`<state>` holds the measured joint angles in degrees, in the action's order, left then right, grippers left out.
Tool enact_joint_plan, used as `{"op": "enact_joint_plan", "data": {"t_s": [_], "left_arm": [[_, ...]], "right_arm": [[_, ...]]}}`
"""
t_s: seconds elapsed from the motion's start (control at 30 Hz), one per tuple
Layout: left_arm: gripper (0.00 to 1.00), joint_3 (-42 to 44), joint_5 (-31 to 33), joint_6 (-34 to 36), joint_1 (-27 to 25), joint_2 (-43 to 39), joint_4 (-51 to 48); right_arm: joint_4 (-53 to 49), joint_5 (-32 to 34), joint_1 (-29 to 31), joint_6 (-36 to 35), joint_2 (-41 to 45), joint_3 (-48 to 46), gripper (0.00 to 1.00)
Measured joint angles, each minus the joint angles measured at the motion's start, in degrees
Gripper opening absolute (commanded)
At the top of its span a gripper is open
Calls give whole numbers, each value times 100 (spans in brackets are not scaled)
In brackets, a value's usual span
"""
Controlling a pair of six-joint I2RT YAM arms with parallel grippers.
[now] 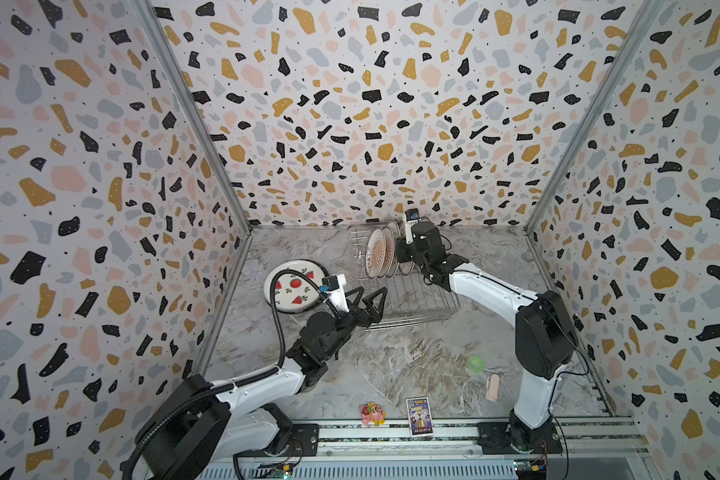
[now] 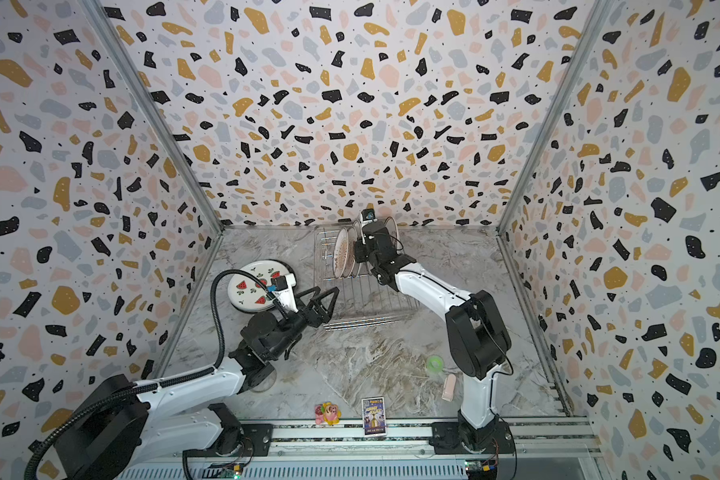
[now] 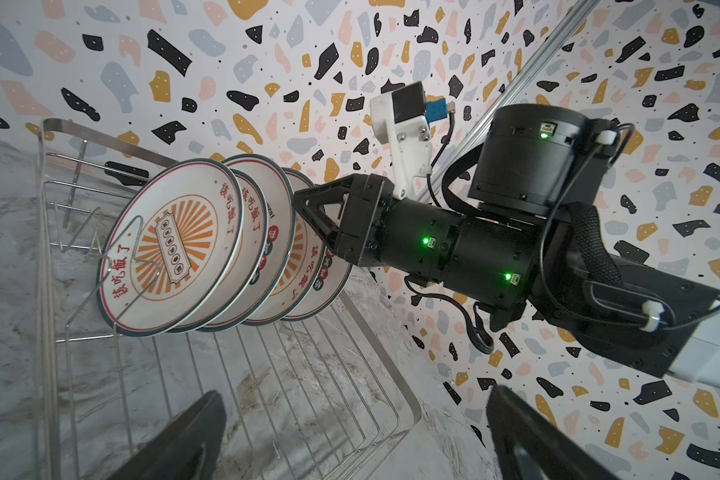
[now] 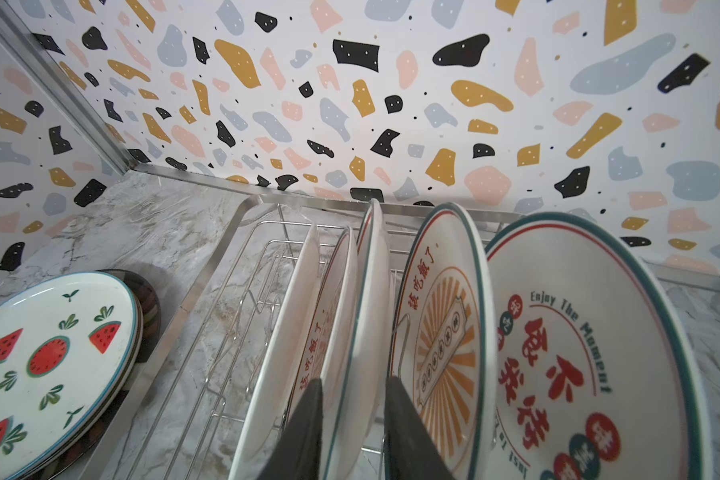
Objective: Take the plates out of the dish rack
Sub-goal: 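Close the right gripper on the rim of the nearest red-text plate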
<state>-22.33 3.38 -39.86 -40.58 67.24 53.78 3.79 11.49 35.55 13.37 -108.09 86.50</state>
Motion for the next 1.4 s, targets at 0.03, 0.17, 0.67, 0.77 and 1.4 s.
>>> {"op": "enact_joint_plan", "data": {"t_s": [0.03,0.17,0.67,0.77,1.4], "left_arm": [[100,0,0,2,0,0,37],[100,0,9,0,0,-4,55],[100,175,192,7,0,-203,68],[100,192,229,11,0,-229,63],[100,262,339,13,0,-164,129]], "right_arm": [[-52,44,15,-2,-76,94,23],[-304,409,107,-33,-407,472,22],[-1217,1351,291,-90,-1320,1821,20],[-1274,1362,282,-63,-1381,1836,19],[-887,754,116,83,-562,708,28]]}}
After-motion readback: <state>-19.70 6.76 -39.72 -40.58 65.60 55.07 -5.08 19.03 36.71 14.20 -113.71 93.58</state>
